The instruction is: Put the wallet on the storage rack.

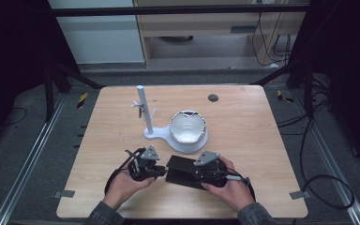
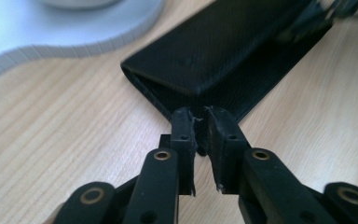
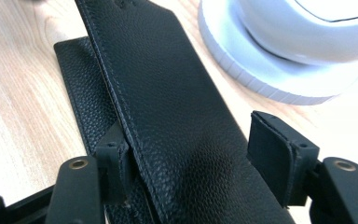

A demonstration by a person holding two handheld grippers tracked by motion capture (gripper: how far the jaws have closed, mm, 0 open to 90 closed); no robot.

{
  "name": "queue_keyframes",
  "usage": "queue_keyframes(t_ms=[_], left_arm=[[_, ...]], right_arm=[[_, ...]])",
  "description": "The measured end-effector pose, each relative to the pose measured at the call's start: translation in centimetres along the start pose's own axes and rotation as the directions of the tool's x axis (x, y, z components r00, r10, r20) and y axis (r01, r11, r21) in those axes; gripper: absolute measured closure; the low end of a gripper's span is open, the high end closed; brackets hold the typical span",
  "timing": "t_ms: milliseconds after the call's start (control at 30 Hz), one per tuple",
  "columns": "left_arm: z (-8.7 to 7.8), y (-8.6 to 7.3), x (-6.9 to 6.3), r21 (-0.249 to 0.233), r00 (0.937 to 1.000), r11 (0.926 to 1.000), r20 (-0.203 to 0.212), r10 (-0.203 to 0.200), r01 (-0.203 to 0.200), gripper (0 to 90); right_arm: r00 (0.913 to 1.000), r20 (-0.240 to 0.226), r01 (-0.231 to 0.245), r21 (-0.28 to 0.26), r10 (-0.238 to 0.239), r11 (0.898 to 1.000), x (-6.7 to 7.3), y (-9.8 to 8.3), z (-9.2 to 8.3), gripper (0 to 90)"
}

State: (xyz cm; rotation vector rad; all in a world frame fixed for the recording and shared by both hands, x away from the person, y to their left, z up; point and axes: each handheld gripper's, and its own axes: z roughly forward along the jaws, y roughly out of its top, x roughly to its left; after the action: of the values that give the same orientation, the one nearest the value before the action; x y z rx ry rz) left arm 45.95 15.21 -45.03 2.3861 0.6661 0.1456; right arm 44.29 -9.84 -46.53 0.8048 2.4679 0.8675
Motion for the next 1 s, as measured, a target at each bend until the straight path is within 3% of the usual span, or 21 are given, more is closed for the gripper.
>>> queue_keyframes(t_ms=[133,267,600,733,900,1000], left_arm=[[0.8,0.3,0.0,0.014,0.9999,0.9999,-0.012,0.009,-0.009,78.9],[1.3,1.1,0.2,-0.018,0.9997,0.9998,-0.021,-0.008,0.008,79.9],[1.2,1.7,0.3,-0.021,0.9995,0.9997,-0.028,-0.014,0.013,80.4],[1.0,1.7,0.4,-0.027,0.9995,0.9995,-0.026,-0.017,0.016,80.4],[0.7,1.9,0.6,-0.032,0.9995,0.9992,-0.021,-0.025,0.024,80.4],[0.4,2.1,0.6,-0.05,0.999,0.9979,-0.015,-0.041,0.04,77.3]], right_arm=[[0.9999,0.006,-0.008,-0.004,0.008,1.0,-0.3,0.0,-0.3,35.8],[0.9999,0.002,-0.011,-0.001,0.011,1.0,-0.5,0.0,-0.3,34.7],[0.9996,-0.027,0.005,0.039,-0.004,0.999,-0.3,0.7,0.0,27.8],[0.9997,-0.014,0.019,0.065,-0.018,0.998,-0.3,0.7,0.4,29.2],[0.9994,0.01,0.033,0.092,-0.034,0.995,-0.4,0.5,0.9,37.8],[0.998,0.045,0.04,0.095,-0.044,0.995,-0.5,0.4,1.0,57.3]])
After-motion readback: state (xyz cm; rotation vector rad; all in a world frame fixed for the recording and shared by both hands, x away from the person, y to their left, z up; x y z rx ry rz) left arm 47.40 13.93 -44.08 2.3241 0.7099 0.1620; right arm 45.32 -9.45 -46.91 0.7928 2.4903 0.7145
